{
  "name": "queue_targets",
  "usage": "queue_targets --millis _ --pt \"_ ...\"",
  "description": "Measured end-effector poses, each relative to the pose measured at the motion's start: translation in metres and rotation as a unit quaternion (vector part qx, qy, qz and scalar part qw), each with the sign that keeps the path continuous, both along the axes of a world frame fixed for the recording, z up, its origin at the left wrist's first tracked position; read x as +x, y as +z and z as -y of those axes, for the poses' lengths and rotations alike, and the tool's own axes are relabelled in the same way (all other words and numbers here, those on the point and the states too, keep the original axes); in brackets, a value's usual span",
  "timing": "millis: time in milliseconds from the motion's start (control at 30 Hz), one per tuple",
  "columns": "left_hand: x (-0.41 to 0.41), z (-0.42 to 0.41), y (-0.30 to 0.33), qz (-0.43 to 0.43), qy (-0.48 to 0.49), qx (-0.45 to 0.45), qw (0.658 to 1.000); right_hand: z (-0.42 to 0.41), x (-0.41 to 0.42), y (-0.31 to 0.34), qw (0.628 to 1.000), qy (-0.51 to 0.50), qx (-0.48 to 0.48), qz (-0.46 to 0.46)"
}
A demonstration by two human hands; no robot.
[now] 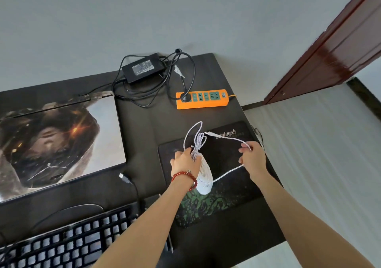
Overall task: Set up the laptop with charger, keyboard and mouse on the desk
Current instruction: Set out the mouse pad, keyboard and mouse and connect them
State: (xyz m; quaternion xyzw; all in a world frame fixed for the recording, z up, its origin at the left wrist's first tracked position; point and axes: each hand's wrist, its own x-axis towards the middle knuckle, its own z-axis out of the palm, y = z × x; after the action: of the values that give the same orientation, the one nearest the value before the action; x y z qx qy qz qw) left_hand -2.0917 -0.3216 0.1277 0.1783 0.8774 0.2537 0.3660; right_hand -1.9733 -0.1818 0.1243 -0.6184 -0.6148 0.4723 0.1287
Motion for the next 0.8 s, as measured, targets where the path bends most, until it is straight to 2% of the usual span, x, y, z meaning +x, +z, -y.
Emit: queue_targets --millis 133,233,300,433,633,700,800 --pt "0.015 -0.018 0.006 0.046 0.008 0.048 0.998 -0.015 0.027 0.009 0.998 -0.028 0.014 -0.062" --pt "0.016 -0.018 0.002 0.08 0.034 0.05 0.995 0.001 0.034 0.004 0.996 0.089 -0.009 -0.018" --pt "0.017 -0.017 -0.003 0.117 0.068 0.081 0.987 0.019 0.033 -0.005 0.988 0.148 -0.047 0.004" --pt "0.022 -0.016 0.0 0.193 0.115 0.129 0.966 0.04 0.024 -0.01 0.982 0.161 -0.099 -0.025" --pt "0.046 -0.022 0.005 0.263 0.138 0.162 0.941 0.027 0.042 -0.013 0.98 0.186 -0.074 0.016" --pt "0.051 -0.027 0.004 0.268 0.148 0.156 0.939 0.023 0.047 -0.014 0.979 0.189 -0.07 0.021" --pt "0.049 -0.025 0.0 0.223 0.163 0.155 0.948 0.015 0.047 -0.008 0.988 0.152 -0.025 -0.024"
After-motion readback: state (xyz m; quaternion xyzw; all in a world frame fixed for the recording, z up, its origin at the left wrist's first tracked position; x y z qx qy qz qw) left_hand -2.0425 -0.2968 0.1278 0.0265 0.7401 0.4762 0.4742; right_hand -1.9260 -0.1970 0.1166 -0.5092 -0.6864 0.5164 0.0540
